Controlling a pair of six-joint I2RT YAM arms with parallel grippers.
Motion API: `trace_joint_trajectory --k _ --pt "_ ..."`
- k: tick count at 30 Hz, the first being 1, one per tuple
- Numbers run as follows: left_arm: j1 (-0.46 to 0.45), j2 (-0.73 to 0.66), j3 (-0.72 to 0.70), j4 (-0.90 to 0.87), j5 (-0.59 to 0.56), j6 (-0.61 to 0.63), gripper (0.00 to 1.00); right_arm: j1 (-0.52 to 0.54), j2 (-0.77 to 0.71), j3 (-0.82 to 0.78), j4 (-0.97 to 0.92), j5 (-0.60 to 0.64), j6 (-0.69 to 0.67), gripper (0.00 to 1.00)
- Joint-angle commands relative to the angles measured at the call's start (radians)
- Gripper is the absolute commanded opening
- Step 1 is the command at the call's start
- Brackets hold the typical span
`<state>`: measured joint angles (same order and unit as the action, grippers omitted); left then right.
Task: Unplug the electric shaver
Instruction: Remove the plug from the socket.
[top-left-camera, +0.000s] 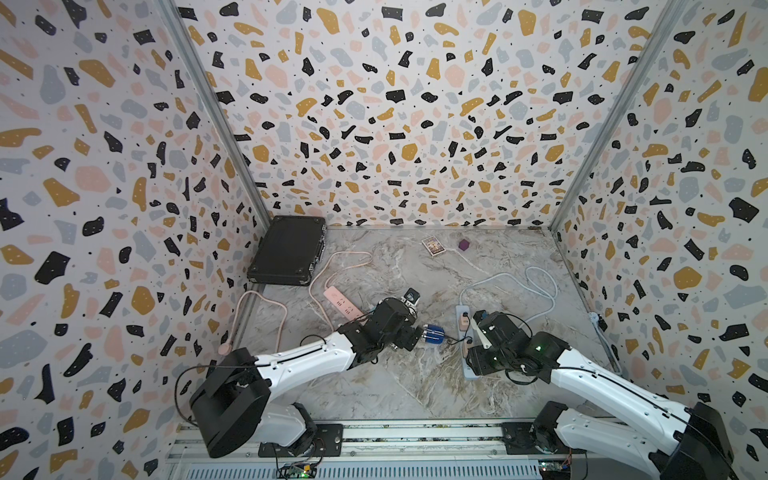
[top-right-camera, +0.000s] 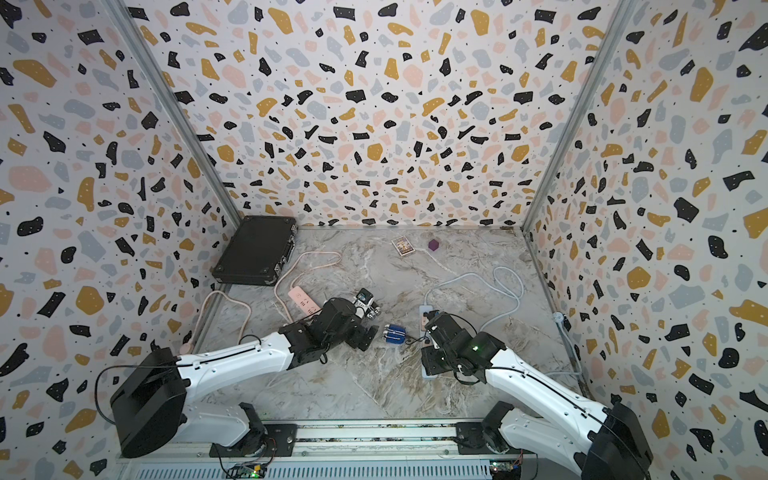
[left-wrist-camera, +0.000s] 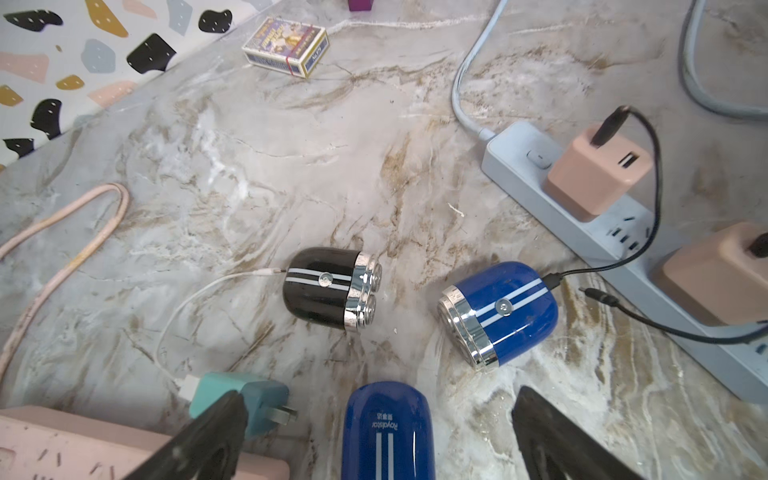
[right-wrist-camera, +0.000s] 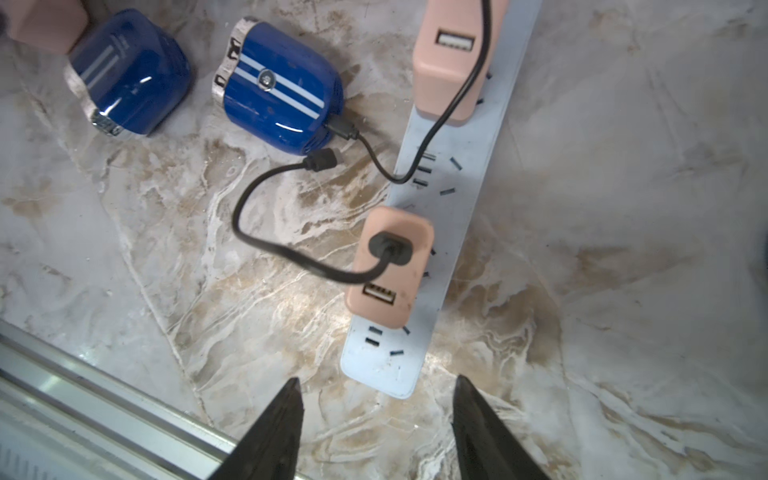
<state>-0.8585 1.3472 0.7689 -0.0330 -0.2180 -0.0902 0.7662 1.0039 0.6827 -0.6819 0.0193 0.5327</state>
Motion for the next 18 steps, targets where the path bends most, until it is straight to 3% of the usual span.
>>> trace_joint_trajectory --k 1,18 --pt "0.005 -0.044 0.031 -0.062 0.005 0.014 1.00 0.004 0.021 0.047 -0.015 0.092 -0.017 0.59" --pt "0.005 -0.110 -0.013 -0.076 -0.005 -0.002 1.00 0.022 0.215 0.098 0.102 0.075 0.004 0.60"
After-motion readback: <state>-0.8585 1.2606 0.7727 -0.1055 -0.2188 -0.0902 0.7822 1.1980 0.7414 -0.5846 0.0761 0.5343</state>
